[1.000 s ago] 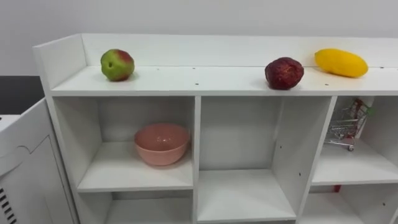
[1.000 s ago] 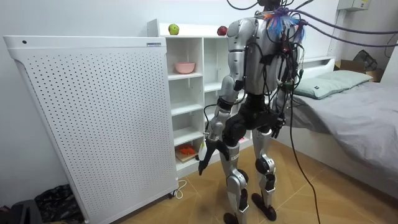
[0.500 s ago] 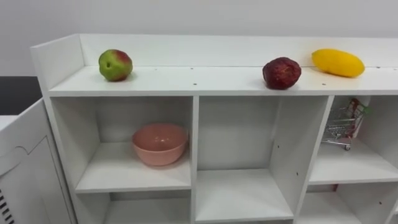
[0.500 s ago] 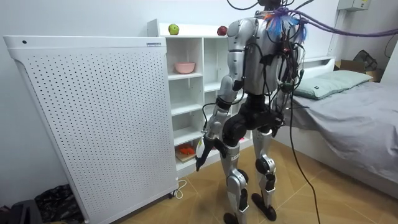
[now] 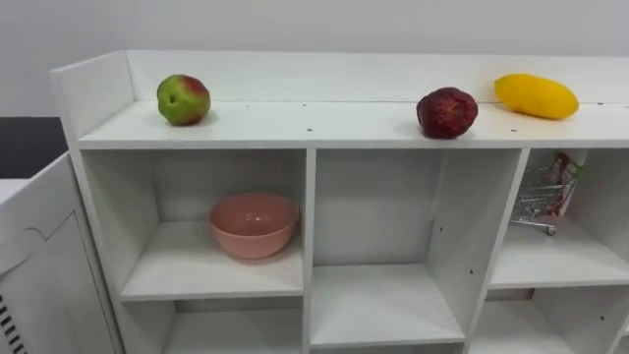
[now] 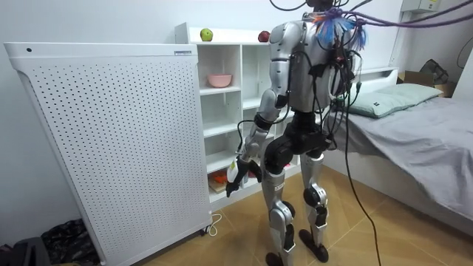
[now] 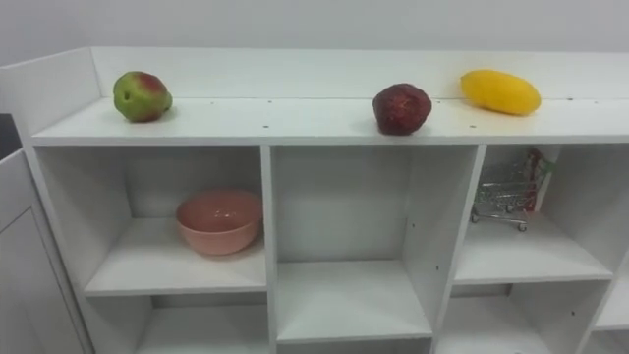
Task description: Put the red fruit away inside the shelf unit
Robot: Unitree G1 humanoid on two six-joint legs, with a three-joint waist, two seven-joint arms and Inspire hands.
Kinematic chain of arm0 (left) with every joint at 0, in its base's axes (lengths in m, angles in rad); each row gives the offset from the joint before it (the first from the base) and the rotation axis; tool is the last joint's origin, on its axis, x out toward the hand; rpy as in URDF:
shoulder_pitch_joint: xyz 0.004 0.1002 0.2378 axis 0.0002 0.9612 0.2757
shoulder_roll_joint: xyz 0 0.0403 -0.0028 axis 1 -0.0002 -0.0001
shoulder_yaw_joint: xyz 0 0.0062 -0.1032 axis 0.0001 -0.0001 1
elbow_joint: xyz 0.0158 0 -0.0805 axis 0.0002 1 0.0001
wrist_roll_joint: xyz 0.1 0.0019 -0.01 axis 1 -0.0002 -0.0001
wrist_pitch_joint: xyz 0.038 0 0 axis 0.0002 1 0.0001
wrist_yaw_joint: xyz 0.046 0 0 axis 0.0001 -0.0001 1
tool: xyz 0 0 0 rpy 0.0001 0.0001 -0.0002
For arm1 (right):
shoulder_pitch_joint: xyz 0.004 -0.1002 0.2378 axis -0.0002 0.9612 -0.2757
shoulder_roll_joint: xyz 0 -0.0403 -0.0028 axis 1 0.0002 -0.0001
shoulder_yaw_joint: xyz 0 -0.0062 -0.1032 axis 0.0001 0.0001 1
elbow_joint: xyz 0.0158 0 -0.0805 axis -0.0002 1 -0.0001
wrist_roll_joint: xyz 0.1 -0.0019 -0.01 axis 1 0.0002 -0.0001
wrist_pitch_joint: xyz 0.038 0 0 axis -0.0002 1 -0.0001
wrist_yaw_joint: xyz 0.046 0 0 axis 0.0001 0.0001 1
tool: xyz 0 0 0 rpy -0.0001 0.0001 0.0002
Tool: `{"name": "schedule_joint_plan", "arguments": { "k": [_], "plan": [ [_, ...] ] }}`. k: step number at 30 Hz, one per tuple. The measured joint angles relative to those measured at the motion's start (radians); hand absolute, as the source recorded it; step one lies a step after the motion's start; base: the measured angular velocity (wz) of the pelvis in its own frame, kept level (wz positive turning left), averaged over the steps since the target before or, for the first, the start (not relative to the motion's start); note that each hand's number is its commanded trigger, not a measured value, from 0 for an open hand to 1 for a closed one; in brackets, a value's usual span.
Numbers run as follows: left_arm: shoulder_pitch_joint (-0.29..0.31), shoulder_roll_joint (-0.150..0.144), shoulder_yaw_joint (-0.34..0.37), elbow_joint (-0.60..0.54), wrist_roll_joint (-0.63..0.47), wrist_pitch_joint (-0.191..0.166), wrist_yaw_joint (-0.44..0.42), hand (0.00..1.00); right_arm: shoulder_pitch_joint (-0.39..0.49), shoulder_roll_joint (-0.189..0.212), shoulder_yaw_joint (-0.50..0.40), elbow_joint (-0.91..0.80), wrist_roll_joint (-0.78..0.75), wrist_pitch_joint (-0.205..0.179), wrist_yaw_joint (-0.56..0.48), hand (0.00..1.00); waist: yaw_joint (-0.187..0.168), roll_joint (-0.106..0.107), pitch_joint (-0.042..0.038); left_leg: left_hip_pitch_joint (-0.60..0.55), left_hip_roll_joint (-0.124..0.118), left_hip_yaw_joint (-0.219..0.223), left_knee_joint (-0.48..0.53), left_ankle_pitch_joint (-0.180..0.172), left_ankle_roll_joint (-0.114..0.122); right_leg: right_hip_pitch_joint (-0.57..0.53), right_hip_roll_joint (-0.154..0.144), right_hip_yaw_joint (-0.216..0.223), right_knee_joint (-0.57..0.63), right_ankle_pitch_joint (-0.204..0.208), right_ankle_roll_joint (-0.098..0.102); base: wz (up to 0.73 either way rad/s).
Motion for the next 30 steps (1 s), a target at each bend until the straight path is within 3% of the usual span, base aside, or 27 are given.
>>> {"name": "schedule_joint_plan", "arguments": {
  "k": [7, 14, 24, 30],
  "plan": [
    [0.01, 0.0, 0.0, -0.038, 0.009, -0.006, -0.008, 0.0, -0.002, 0.0, 0.02, -0.184, -0.044, -0.02, -0.044, 0.0, 0.004, 0.006, -0.0018, -0.003, 0.001, -0.009, -0.001, 0.0, 0.0, -0.009, 0.003, 0.003, -0.001, 0.0, 0.0, -0.02],
    [0.008, 0.0, -0.024, -0.064, 0.003, -0.02, -0.01, 0.0, -0.061, -0.003, 0.038, -0.301, -0.044, -0.028, -0.055, 0.0, 0.003, 0.011, -0.0041, -0.008, 0.001, -0.011, -0.004, 0.0, 0.0, -0.012, 0.003, 0.007, 0.0, 0.001, -0.001, 0.0],
    [-0.013, -0.001, -0.04, -0.062, 0.001, -0.02, -0.014, 0.0, -0.162, -0.024, 0.057, -0.35, -0.044, -0.043, -0.104, 0.0, 0.009, 0.01, -0.004, -0.034, -0.001, -0.027, 0.003, 0.015, -0.001, -0.03, -0.001, -0.02, 0.015, 0.004, -0.006, 0.05],
    [-0.024, -0.001, -0.039, -0.061, 0.001, -0.03, -0.014, 0.0, -0.211, -0.061, 0.056, -0.389, -0.044, -0.047, -0.143, 0.0, 0.027, 0.007, -0.0019, -0.042, 0.0, -0.034, 0.002, 0.021, -0.003, -0.035, -0.001, -0.032, 0.015, 0.005, -0.007, 0.06]
  ]
}}
